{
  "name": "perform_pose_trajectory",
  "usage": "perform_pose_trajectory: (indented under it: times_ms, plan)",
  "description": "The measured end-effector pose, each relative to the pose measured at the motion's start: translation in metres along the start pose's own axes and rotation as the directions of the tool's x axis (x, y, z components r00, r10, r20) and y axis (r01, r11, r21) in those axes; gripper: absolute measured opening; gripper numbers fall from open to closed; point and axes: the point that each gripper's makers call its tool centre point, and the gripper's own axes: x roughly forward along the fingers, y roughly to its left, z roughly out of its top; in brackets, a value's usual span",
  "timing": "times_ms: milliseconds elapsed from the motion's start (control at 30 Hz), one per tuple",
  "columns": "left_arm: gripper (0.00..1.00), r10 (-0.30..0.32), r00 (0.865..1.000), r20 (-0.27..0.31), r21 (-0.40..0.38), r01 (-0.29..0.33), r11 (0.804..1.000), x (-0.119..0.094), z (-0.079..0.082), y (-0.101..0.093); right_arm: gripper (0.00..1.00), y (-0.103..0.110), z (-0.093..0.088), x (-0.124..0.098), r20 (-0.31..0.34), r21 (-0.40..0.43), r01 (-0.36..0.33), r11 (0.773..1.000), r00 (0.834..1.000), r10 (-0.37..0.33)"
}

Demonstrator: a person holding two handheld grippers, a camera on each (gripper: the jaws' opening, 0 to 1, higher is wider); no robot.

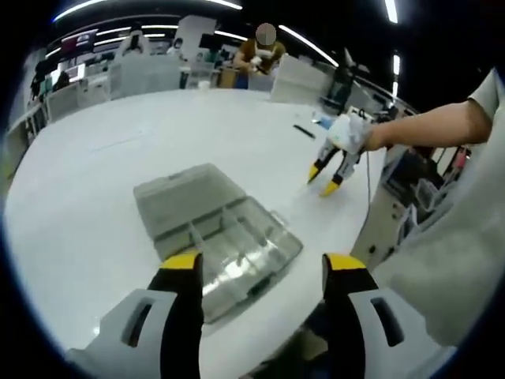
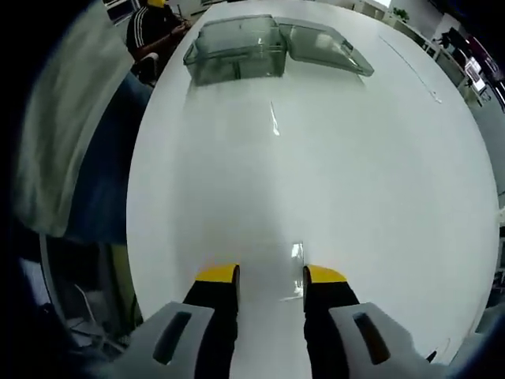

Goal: Insert the divider into the dual guide fixture by aligning both edges with the guide slots and pushing it downward to the bottom, including one-sided entry, uneven engagement, binding, and posture correction.

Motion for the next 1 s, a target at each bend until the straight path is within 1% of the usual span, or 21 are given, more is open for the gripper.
perform_pose_trajectory:
  times_ms: [267,633,867,1000]
  plan:
    - [0.60,0.001,1.000,0.003,-0.010,-0.001,1.000,0.000,0.000,0.000,0.27,0.000,-0.001,0.000,-0.035,-0.010,0.000,1.000,0.999,0.000]
    - [0.60,0.010,1.000,0.004,-0.028,-0.009,1.000,-0.001,-0.003,0.003,0.27,0.004,0.001,-0.001,-0.055,-0.025,0.004,1.000,0.998,-0.005]
    - [0.60,0.012,1.000,0.007,-0.028,-0.012,1.000,-0.001,-0.002,0.002,0.27,0.006,0.012,-0.008,-0.048,-0.034,0.018,0.999,0.999,-0.020]
    - [0.60,0.012,1.000,0.010,-0.029,-0.011,1.000,-0.001,-0.002,0.002,0.27,0.008,0.021,-0.011,-0.029,-0.042,0.024,0.999,0.999,-0.025]
